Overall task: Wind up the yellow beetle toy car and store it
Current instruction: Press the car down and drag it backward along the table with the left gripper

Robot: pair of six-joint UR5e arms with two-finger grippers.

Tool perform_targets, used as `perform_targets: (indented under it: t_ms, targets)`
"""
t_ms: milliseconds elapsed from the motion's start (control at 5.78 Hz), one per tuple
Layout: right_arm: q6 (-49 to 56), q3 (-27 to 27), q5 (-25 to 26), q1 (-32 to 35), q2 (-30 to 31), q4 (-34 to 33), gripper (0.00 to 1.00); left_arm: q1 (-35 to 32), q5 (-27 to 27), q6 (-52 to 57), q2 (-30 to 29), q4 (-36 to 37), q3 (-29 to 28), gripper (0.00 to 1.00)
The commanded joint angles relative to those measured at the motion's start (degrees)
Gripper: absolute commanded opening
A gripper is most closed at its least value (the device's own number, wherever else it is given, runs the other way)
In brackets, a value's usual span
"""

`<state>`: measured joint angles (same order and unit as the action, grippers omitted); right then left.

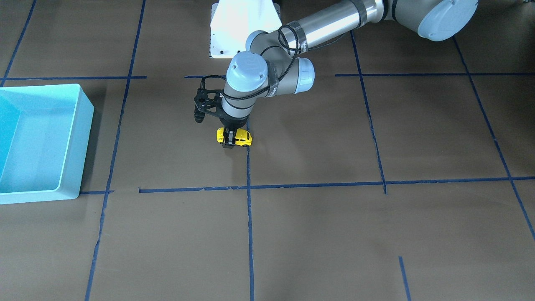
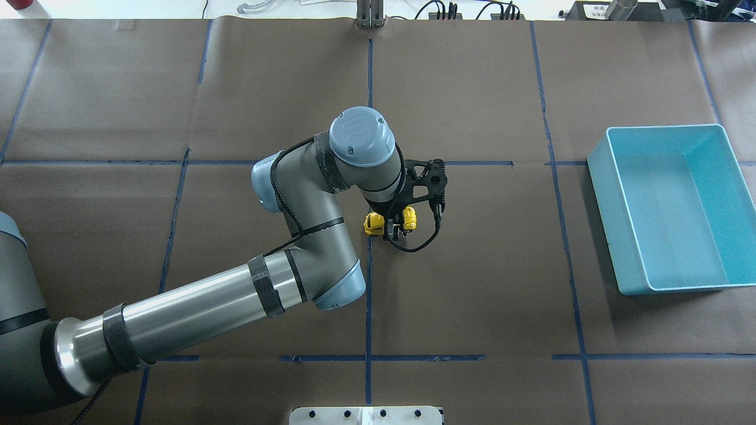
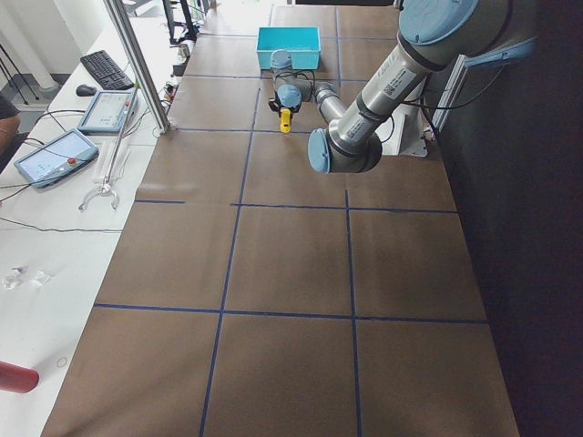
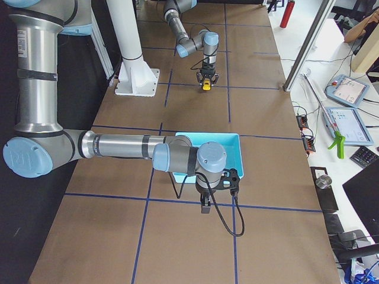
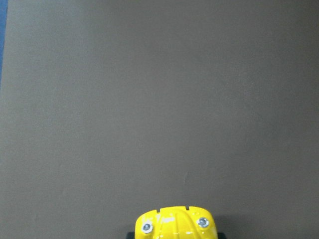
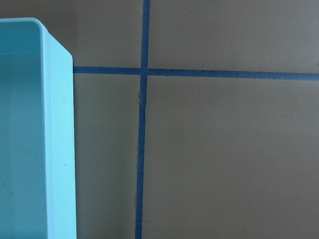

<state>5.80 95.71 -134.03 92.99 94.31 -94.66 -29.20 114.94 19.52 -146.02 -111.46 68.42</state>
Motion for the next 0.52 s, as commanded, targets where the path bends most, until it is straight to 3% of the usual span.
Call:
perform_targets:
  t_ms: [0, 346]
  targets:
    - [0.00, 0.00, 0.00, 0.08, 0.00, 0.00, 1.00, 0.02, -0.25, 2.26, 0.64, -0.78, -0.04, 0.00]
    - [0.00, 0.00, 0.00, -0.01, 0.00, 0.00, 1.00, -0.07, -0.16, 2.98, 1.00, -0.78, -0.04, 0.00]
